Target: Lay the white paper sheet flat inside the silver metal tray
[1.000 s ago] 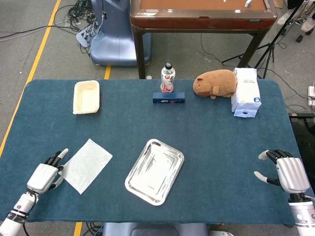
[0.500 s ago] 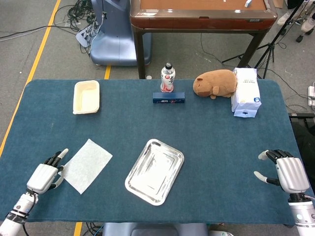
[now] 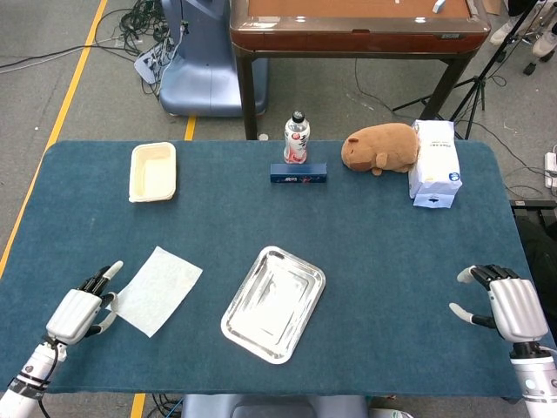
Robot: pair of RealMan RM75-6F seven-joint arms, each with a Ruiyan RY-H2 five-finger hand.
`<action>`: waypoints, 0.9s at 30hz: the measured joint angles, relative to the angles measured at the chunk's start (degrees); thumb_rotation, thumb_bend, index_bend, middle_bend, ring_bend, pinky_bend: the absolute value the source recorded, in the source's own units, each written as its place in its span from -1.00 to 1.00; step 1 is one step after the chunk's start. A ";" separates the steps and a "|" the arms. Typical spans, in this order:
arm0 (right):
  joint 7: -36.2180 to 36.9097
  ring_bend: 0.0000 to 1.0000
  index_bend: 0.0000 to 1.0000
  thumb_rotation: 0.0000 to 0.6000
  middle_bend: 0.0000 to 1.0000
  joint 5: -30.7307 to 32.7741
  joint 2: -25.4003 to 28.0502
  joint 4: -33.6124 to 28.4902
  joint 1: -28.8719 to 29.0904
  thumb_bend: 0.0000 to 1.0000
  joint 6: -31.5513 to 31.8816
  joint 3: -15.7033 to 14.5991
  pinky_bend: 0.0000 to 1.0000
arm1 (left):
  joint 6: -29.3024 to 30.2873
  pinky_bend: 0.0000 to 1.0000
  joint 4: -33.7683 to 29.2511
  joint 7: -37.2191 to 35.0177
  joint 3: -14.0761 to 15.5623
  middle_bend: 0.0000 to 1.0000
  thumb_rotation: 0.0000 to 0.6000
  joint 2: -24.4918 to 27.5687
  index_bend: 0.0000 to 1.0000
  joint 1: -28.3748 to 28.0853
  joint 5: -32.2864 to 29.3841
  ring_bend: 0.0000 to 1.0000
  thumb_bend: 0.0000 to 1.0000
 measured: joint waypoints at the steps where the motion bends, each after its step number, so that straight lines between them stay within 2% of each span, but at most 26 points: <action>1: 0.02 -0.21 -0.05 1.00 -0.01 0.02 0.01 0.00 0.00 -0.89 0.01 0.01 -0.16 | 0.13 -0.56 -0.32 -0.39 -0.01 -1.00 1.00 0.14 0.27 -0.03 0.06 -1.00 -0.25; 13: 0.33 -0.21 -0.05 1.00 -0.01 0.12 0.20 -0.10 -0.07 -0.89 0.16 0.12 -0.16 | 2.15 -0.56 -3.61 -6.49 -0.27 -0.99 1.00 0.90 0.29 -1.23 1.50 -1.00 -0.25; 27: 0.93 -0.21 -0.05 1.00 -0.01 0.03 0.66 -0.31 -0.24 -0.89 0.54 0.20 -0.16 | 3.56 -0.56 -10.51 -5.96 -0.01 -0.94 1.00 1.82 0.31 -2.79 3.91 -1.00 -0.24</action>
